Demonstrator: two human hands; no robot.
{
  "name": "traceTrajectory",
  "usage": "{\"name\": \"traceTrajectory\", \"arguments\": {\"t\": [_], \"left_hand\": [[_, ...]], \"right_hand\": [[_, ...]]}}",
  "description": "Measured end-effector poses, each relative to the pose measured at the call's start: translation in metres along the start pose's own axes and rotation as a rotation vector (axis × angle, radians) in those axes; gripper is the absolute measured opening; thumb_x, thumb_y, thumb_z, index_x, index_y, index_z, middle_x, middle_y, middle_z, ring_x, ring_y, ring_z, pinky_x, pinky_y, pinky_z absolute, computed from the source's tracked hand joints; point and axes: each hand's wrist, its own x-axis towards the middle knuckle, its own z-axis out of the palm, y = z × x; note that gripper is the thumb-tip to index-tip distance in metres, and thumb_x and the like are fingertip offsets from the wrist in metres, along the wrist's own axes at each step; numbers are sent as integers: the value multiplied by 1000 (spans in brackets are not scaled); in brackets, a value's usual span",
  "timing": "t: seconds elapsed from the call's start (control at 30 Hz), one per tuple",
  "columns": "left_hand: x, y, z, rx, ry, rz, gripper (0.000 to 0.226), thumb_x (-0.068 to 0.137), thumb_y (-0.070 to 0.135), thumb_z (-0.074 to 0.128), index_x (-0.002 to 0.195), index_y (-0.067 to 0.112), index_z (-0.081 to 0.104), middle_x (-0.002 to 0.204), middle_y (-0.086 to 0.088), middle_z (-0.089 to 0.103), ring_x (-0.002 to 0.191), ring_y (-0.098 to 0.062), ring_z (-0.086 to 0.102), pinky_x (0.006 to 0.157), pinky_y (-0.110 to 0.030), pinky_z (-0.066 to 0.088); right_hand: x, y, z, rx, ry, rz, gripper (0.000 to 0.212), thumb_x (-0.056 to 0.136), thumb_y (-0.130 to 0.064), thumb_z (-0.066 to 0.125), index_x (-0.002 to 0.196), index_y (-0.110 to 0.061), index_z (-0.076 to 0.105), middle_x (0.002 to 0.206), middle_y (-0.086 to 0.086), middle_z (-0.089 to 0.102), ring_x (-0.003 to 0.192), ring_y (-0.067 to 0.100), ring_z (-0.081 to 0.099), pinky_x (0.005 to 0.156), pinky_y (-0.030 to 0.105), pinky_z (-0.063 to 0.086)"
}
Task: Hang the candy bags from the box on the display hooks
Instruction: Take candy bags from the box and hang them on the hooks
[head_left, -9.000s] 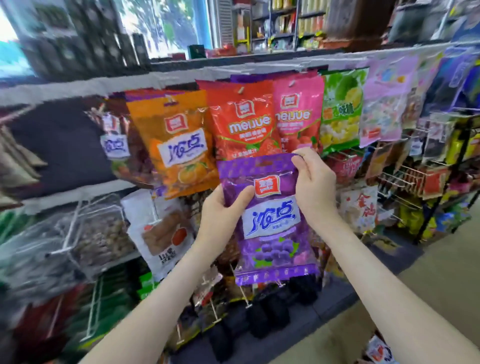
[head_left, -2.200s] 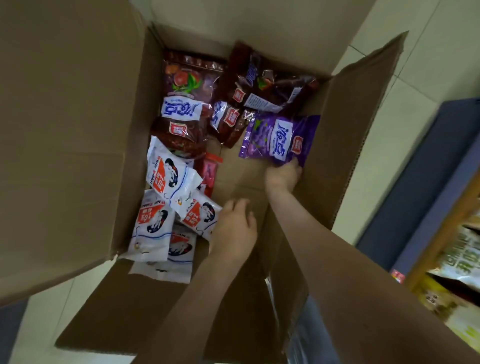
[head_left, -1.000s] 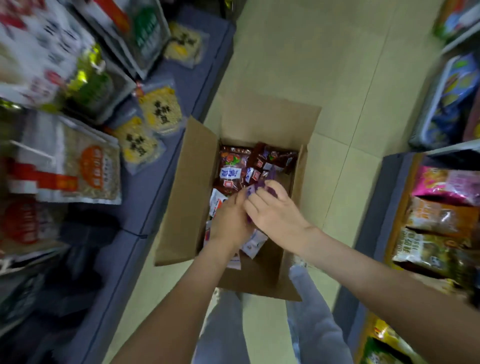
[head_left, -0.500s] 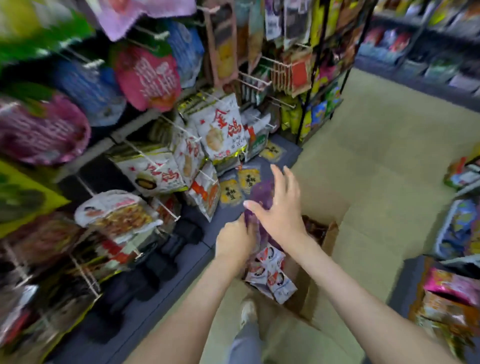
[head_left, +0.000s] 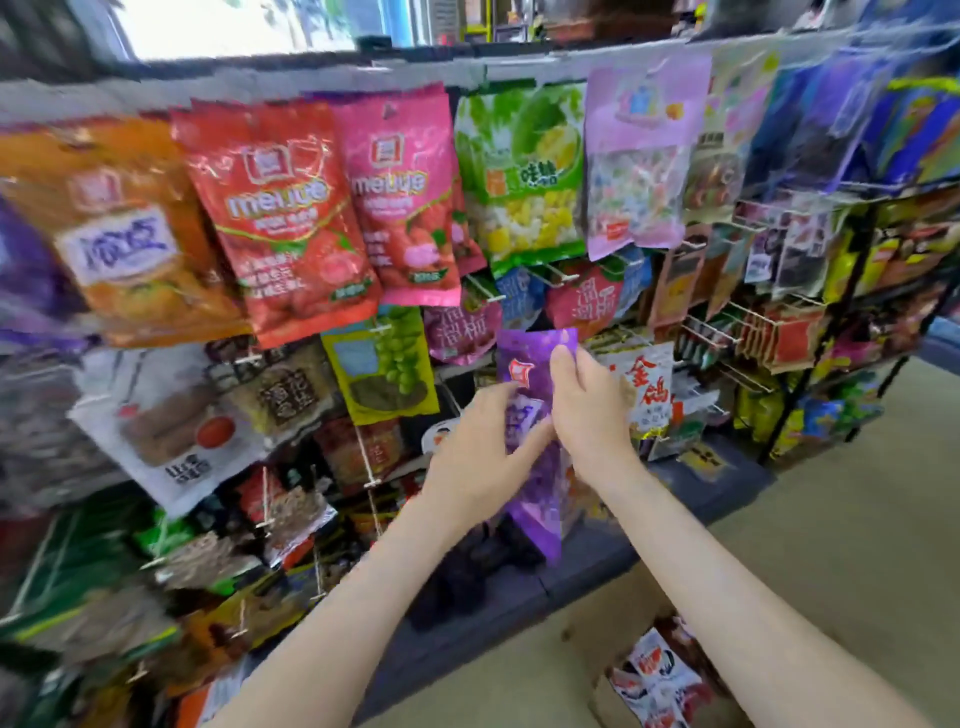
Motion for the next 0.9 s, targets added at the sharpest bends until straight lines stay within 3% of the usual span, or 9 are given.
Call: {"name": "traceTrajectory", "arguments": {"t": [0.17, 0.3, 0.33, 0.37, 0.4, 0.43, 0.53, 0.7, 0.9], "left_hand": [[18, -23, -106, -311, 268, -170, 62, 89, 54, 53, 136, 15, 41, 122, 3, 53, 112, -8, 50, 99, -20, 38], [24, -35, -183, -848, 294, -218, 26, 89, 31, 64, 110, 16, 61, 102, -2, 73, 95, -20, 69, 89, -39, 53], [22, -39, -201, -861, 341, -202, 15, 90, 26, 63, 102, 16, 64, 94, -2, 74, 86, -19, 70, 83, -38, 55], [20, -43, -218, -822, 396, -185, 10, 91, 23, 62, 96, 16, 66, 88, 0, 75, 80, -17, 70, 78, -36, 56], [18, -47, -234, -777, 445, -162, 9, 90, 23, 61, 93, 16, 67, 86, 1, 75, 79, -16, 70, 77, -35, 56], [17, -54, -249, -731, 477, -146, 10, 90, 25, 62, 92, 16, 68, 87, 0, 75, 81, -18, 71, 78, -36, 55], [12, -80, -286, -689, 557, -113, 12, 85, 35, 68, 90, 24, 71, 92, -2, 75, 89, -23, 71, 83, -43, 55], [4, -122, -333, -752, 628, -166, 14, 87, 34, 67, 91, 21, 68, 92, -8, 74, 88, -29, 71, 85, -54, 54], [10, -153, -377, -818, 709, -157, 11, 89, 26, 64, 92, 16, 67, 90, -8, 74, 87, -28, 71, 79, -44, 57]], "right_hand": [[11, -72, 40, 444, -41, 48, 17, 89, -27, 52, 79, -14, 48, 71, 6, 34, 65, 17, 29, 60, 30, 22], [13, -117, 92, 559, -255, 18, 63, 67, -52, 59, 84, 7, 47, 83, 16, 49, 78, 25, 48, 66, 41, 38], [13, -127, 106, 561, -271, 6, 69, 69, -52, 60, 89, 12, 42, 95, 4, 35, 91, 21, 31, 67, 48, 44], [12, -137, 120, 567, -280, -8, 64, 75, -48, 61, 90, 12, 42, 103, 49, 46, 107, 51, 25, 70, 57, 48], [12, -145, 133, 573, -286, -30, 52, 83, -41, 60, 86, 10, 47, 87, 23, 59, 87, 19, 38, 72, 58, 48], [12, -153, 146, 586, -303, -61, 39, 90, -32, 57, 82, 6, 53, 84, 19, 60, 77, 29, 58, 74, 52, 50], [12, -169, 185, 572, -351, -178, 15, 95, -14, 53, 97, -5, 64, 94, 6, 70, 85, 17, 66, 80, 37, 53], [7, -194, 244, 361, -297, -404, 24, 90, -13, 62, 110, -18, 51, 94, -7, 63, 78, -4, 62, 62, 11, 48], [2, -216, 299, 13, -119, -826, 40, 87, -18, 65, 121, -27, 45, 118, -7, 43, 112, 10, 44, 94, 30, 45]]}}
